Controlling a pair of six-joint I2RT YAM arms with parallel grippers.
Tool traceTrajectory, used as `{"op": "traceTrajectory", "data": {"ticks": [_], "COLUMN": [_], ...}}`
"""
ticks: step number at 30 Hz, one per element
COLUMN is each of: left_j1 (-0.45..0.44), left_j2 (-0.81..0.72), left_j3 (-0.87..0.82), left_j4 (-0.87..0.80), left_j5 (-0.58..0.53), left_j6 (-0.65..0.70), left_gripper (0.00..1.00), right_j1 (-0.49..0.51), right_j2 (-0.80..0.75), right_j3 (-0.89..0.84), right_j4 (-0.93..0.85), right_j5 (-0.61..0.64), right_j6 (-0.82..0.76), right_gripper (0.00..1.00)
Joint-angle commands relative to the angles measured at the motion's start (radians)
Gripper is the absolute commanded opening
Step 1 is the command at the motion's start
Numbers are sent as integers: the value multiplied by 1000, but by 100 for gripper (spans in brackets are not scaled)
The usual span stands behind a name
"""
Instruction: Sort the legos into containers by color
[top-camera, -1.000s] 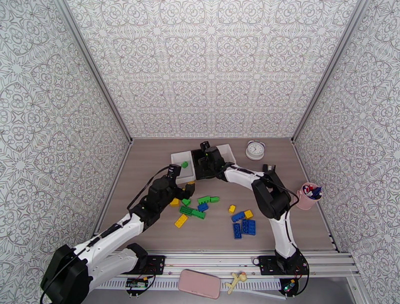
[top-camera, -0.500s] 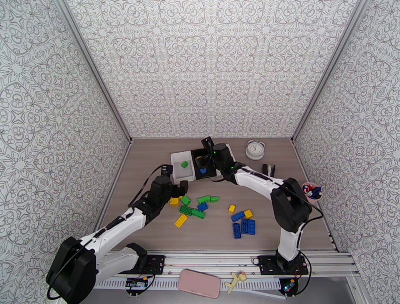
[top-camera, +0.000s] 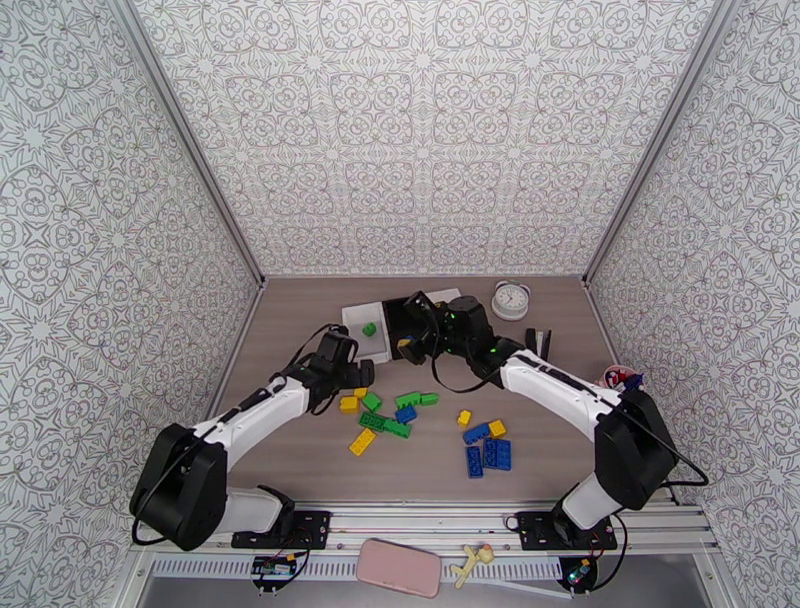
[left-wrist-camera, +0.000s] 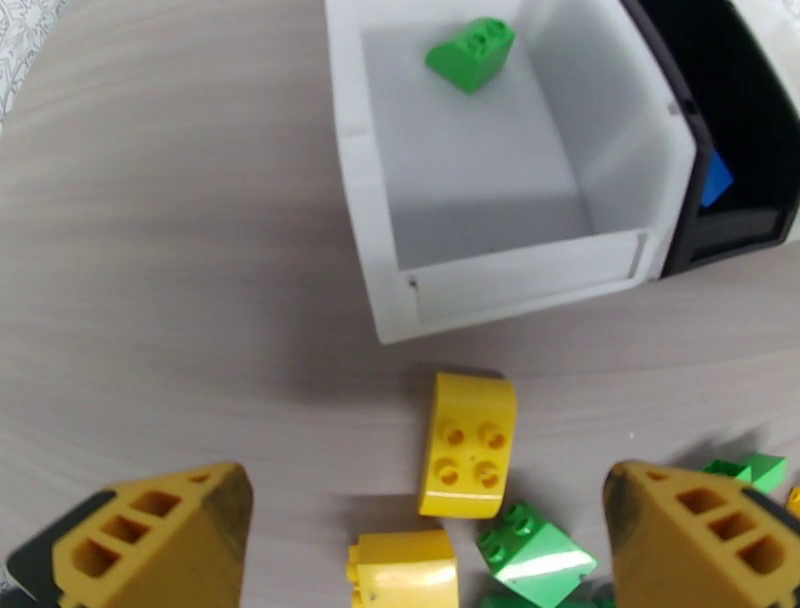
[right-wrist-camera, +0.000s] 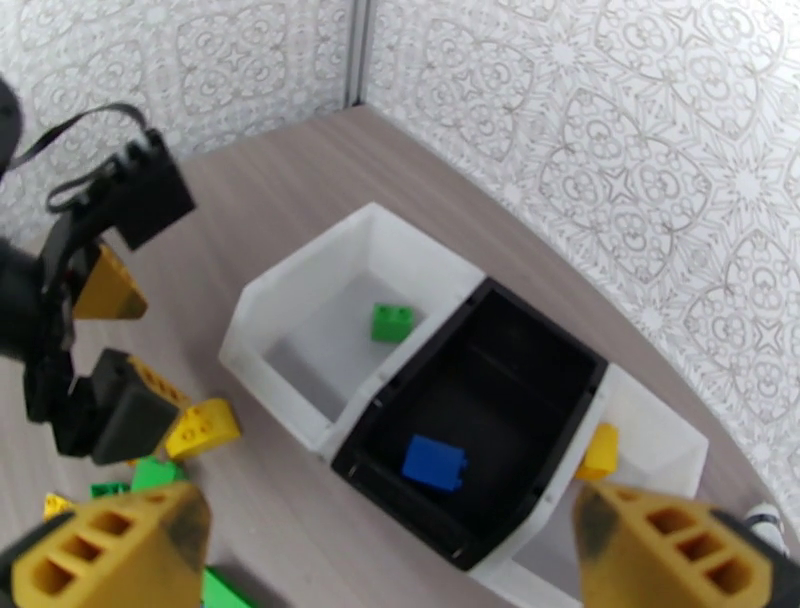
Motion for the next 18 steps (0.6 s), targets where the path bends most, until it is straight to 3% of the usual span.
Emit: {"op": "traceTrajectory", "data": {"ticks": [1, 18], "left_j1": [-4, -31], "left_j2": [67, 326], "left_j3": [67, 202], "left_j4": [-104, -131], "left_j5": [36, 85], "left_j6": [-13, -26], "left_gripper": [94, 75], "right_j1": [-4, -4], "right_j2": [-22, -33], "right_j3": [-29, -53], "right_j4": [-46, -97], "right_j5": [-31, -74], "right_j6": [-28, -51], "right_gripper": [100, 100]}}
